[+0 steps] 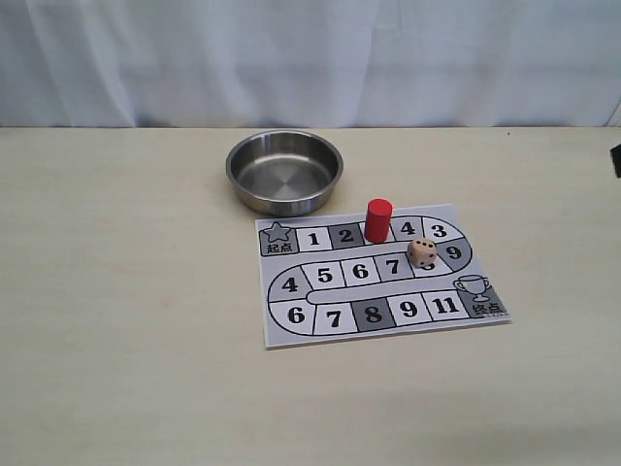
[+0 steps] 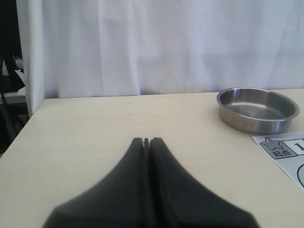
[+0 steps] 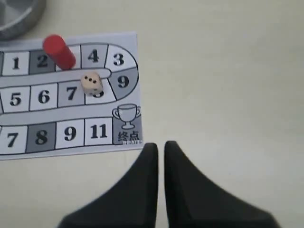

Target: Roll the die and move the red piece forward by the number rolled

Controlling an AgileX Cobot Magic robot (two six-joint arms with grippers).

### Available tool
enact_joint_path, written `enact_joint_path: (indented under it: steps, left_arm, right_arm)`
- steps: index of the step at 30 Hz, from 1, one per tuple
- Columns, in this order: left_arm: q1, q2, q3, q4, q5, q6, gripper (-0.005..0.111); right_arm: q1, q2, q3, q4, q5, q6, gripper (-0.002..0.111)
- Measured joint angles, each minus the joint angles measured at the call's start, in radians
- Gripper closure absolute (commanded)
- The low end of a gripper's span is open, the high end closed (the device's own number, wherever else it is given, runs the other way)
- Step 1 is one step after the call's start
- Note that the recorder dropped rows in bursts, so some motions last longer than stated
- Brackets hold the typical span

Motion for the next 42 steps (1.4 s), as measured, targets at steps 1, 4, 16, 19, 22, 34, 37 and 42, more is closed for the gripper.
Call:
enact_joint_path:
  steps: [1, 4, 16, 19, 22, 34, 37, 42]
  left_arm:
    - [0.0, 0.0, 0.0, 0.0, 0.0, 0.0, 0.107]
    - [0.0, 0.0, 0.0, 0.0, 0.0, 0.0, 0.107]
    - [0.0, 0.0, 0.0, 0.0, 0.0, 0.0, 0.107]
    - [0.0, 0.0, 0.0, 0.0, 0.0, 0.0, 0.107]
    - [0.0, 0.0, 0.0, 0.0, 0.0, 0.0, 0.107]
    - [0.0, 0.0, 0.0, 0.0, 0.002, 0.0, 0.107]
    - [0.0, 0.0, 0.0, 0.0, 0.002, 0.0, 0.107]
    - [0.0, 0.0, 0.0, 0.0, 0.002, 0.0, 0.107]
  right_arm:
    - [0.0, -0.047, 0.006, 0.004, 0.0, 0.0, 0.104]
    - [-0.002, -0.181, 0.028, 0.011, -0.002, 0.0, 0.104]
    - [-0.002, -0.718, 0.096, 0.014, -0.011, 0.0, 0.104]
    - [-0.002, -0.832, 0.108, 0.014, -0.024, 0.0, 0.104]
    - [-0.002, -0.942, 0.123, 0.014, -0.026, 0.0, 0.104]
    - [-0.002, -1.096, 0.129, 0.01, 0.063, 0.0, 0.104]
    - [-0.002, -1.096, 0.134, -0.007, 0.085, 0.0, 0.104]
    - [-0.002, -1.096, 0.21, -0.02, 0.005, 0.0, 0.104]
